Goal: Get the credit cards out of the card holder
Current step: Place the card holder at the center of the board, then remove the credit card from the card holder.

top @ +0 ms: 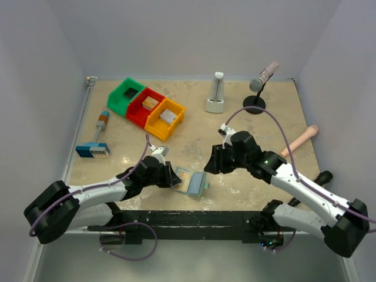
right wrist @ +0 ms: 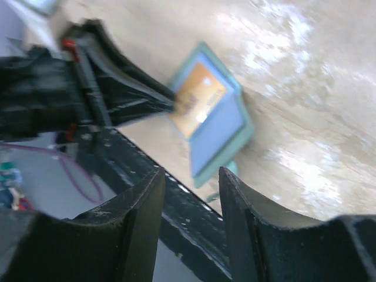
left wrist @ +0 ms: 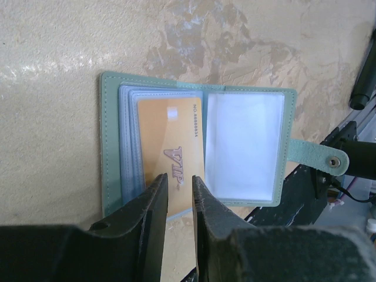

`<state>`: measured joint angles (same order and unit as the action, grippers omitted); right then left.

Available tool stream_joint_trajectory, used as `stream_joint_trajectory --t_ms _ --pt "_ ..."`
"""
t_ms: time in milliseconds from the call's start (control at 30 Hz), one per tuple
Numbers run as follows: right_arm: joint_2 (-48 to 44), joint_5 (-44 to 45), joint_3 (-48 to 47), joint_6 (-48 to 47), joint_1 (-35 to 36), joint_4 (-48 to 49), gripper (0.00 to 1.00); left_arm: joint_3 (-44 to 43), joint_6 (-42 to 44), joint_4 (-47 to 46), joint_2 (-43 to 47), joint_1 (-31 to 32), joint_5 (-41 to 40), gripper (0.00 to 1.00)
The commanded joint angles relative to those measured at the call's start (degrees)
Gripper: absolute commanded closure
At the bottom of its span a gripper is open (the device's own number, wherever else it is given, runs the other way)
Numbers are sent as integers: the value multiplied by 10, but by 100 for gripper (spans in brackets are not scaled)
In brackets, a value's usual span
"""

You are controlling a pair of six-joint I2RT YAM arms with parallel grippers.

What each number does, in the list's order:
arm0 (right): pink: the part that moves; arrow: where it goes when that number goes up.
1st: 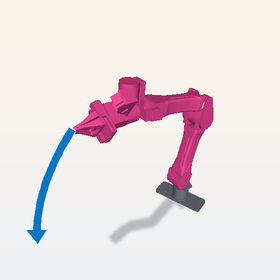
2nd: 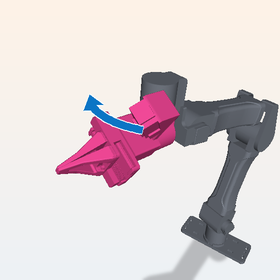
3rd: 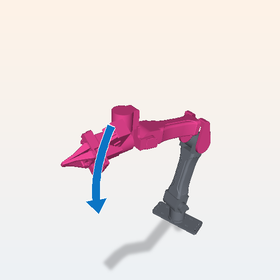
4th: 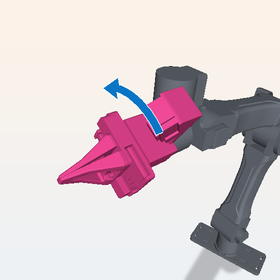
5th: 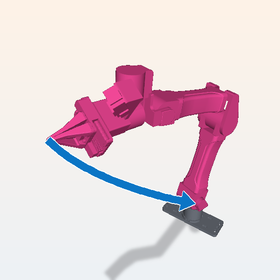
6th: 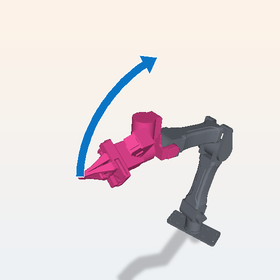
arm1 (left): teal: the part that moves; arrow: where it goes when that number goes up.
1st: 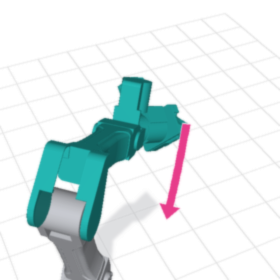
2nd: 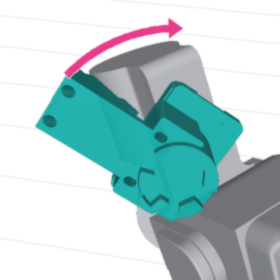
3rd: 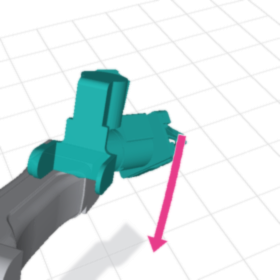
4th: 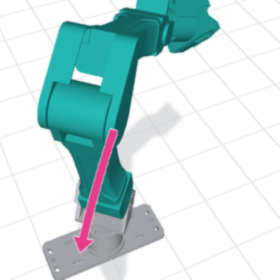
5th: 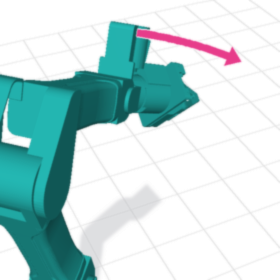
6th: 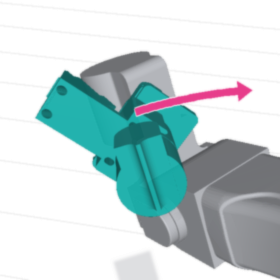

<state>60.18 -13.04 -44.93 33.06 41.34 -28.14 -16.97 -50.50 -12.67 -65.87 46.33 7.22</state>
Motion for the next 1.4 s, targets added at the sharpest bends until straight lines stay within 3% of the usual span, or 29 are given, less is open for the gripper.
stream_joint_trajectory --t_ms 0,100,233,367,533,933,1367 --pt "-48 -55 7 52 21 84 58 4 -7 -18 24 3 -12 73" --pt "-13 -50 -9 47 72 93 72 3 -6 -8 32 3 -16 73" --pt "86 -55 -23 52 114 120 77 4 -5 6 43 3 -22 73" --pt "150 -59 -3 80 114 164 81 7 -6 25 57 3 -22 72" --pt "203 -31 -2 83 106 141 85 3 0 41 53 3 -16 69" --pt "246 -2 23 53 58 110 86 -3 4 17 7 3 7 69" --pt "284 13 -19 -9 16 77 86 19 -13 8 30 3 18 69"
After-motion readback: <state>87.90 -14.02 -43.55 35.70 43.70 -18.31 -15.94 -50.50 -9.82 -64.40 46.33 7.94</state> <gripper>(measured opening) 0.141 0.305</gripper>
